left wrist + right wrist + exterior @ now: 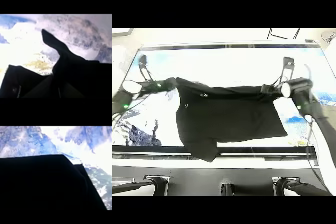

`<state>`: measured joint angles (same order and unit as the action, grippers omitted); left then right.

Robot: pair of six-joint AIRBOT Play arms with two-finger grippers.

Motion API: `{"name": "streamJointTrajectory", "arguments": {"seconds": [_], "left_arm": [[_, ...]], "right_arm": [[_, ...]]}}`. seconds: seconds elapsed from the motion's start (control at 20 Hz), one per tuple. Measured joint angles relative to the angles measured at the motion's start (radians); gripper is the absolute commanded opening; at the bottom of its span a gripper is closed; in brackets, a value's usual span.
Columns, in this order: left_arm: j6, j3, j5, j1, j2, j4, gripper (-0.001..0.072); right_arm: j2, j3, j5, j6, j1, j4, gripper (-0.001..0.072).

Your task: Fold the clothes and pants, and hang the long-sleeved shirts on hangers.

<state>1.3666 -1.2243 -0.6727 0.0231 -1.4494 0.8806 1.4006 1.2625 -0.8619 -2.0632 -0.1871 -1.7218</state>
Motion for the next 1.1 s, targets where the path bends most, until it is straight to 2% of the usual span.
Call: {"name": "streamJointTrajectory", "arguments": {"seconds": [0.05, 0.1, 0.15, 0.2, 0.25, 0.3, 0.35, 0.4, 0.5, 0.6, 0.65, 0.8, 1.05, 1.1], "left_arm": [[0.007, 0.003, -0.02, 0.004, -0.025, 0.001, 0.0157], [0.021, 0.003, -0.039, 0.005, -0.041, -0.001, 0.0396], [0.026, 0.0, -0.067, -0.001, -0.051, -0.003, 0.0646], [0.034, -0.009, -0.108, -0.017, -0.056, 0.002, 0.0708], [0.039, -0.023, -0.155, -0.04, -0.055, 0.013, 0.0707], [0.039, -0.039, -0.221, -0.072, -0.051, 0.036, 0.0707], [0.04, -0.05, -0.296, -0.109, -0.044, 0.066, 0.0706], [0.044, -0.055, -0.381, -0.154, -0.033, 0.101, 0.0705], [0.047, -0.027, -0.544, -0.242, -0.009, 0.166, 0.0701], [0.047, 0.071, -0.657, -0.318, 0.03, 0.201, 0.0529], [0.042, 0.145, -0.688, -0.346, 0.053, 0.209, 0.0525], [-0.015, 0.373, -0.687, -0.38, 0.114, 0.126, 0.0506], [-0.093, 0.613, -0.563, -0.321, 0.149, -0.071, 0.0472], [-0.091, 0.637, -0.536, -0.296, 0.151, -0.094, 0.0352]], "right_arm": [[0.028, -0.003, 0.01, -0.032, 0.001, 0.009, 0.0151], [0.048, -0.003, 0.016, -0.054, 0.004, 0.017, 0.0257], [0.061, 0.006, 0.014, -0.063, 0.016, 0.021, 0.0435], [0.067, 0.024, -0.001, -0.056, 0.034, 0.025, 0.064], [0.068, 0.053, -0.037, -0.011, 0.063, 0.025, 0.0676], [0.064, 0.085, -0.088, 0.047, 0.103, 0.029, 0.067], [0.057, 0.113, -0.147, 0.104, 0.151, 0.029, 0.0652], [0.048, 0.133, -0.211, 0.156, 0.209, 0.029, 0.0554], [0.037, 0.149, -0.353, 0.245, 0.351, 0.066, 0.0533], [0.031, 0.119, -0.465, 0.311, 0.487, 0.141, 0.0536], [0.03, 0.091, -0.506, 0.338, 0.541, 0.19, 0.0536], [0.027, -0.008, -0.58, 0.415, 0.643, 0.325, 0.0537], [0.026, -0.095, -0.604, 0.482, 0.689, 0.43, 0.0538], [0.026, -0.101, -0.603, 0.488, 0.692, 0.439, 0.0556]]}}
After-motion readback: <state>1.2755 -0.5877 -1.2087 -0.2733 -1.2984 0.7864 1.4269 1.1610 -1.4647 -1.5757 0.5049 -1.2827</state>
